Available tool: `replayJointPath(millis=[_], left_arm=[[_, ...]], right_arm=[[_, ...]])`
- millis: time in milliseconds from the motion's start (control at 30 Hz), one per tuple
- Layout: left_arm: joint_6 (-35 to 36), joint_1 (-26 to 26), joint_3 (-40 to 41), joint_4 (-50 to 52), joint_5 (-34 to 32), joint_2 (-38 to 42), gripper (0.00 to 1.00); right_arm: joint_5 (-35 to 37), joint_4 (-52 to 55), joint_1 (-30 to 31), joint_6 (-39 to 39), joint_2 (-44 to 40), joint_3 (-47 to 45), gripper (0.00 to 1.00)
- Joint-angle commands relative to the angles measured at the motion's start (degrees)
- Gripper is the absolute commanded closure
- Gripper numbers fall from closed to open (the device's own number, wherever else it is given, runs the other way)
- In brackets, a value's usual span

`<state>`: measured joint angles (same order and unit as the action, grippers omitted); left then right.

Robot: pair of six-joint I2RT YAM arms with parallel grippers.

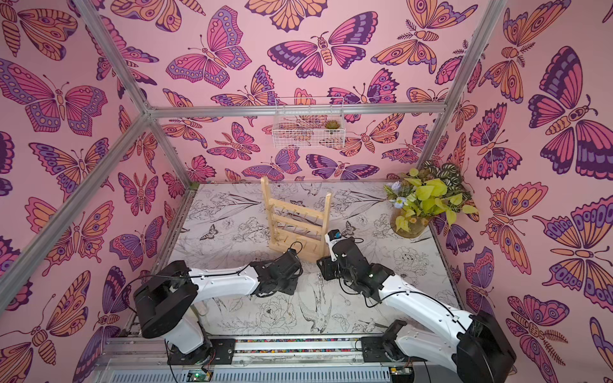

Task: Hang the necklace on the jewelry display stand
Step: Pick up the necklace from the center of the board.

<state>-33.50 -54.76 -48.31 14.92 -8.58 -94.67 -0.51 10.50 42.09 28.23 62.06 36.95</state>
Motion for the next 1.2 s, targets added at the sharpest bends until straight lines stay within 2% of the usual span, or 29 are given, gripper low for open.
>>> replayJointPath(millis=[0, 67, 300, 467, 700, 933, 1167], left_arm=[[0.96, 0.27, -0.07, 1.87, 0.07, -2.29, 0.73], [1.22, -0.20, 0.06, 3.39, -0.23, -2.42, 0.79], [0.59, -0.96, 2.87, 6.61, -0.64, -0.07, 0.87], [0.67, -0.94, 1.29, 5.90, -0.75, 0.47, 0.93], [-0.23, -0.87, -0.38, 4.36, -1.30, 5.34, 0.99], [-0.97, -0.52, 1.02, 4.32, -2.14, 9.24, 1.00], [-2.00, -0.49, 1.64, 5.30, -3.52, 15.66, 1.00]], right_arm=[[0.06, 0.31, -0.27, -0.78, 0.30, 1.94, 0.58], [0.11, 0.44, -0.33, -0.75, 0.33, 2.11, 0.58], [1.01, 1.19, -0.27, -1.24, -0.29, 2.69, 0.58], [0.85, 0.87, -0.32, -1.44, 0.50, 2.76, 0.58], [-1.33, 1.90, -0.28, -2.21, 1.32, 2.91, 0.58], [-1.57, 1.10, -0.31, -2.06, 1.00, 2.11, 0.58], [-5.80, -1.15, -0.28, -4.02, 1.18, 1.01, 0.58]])
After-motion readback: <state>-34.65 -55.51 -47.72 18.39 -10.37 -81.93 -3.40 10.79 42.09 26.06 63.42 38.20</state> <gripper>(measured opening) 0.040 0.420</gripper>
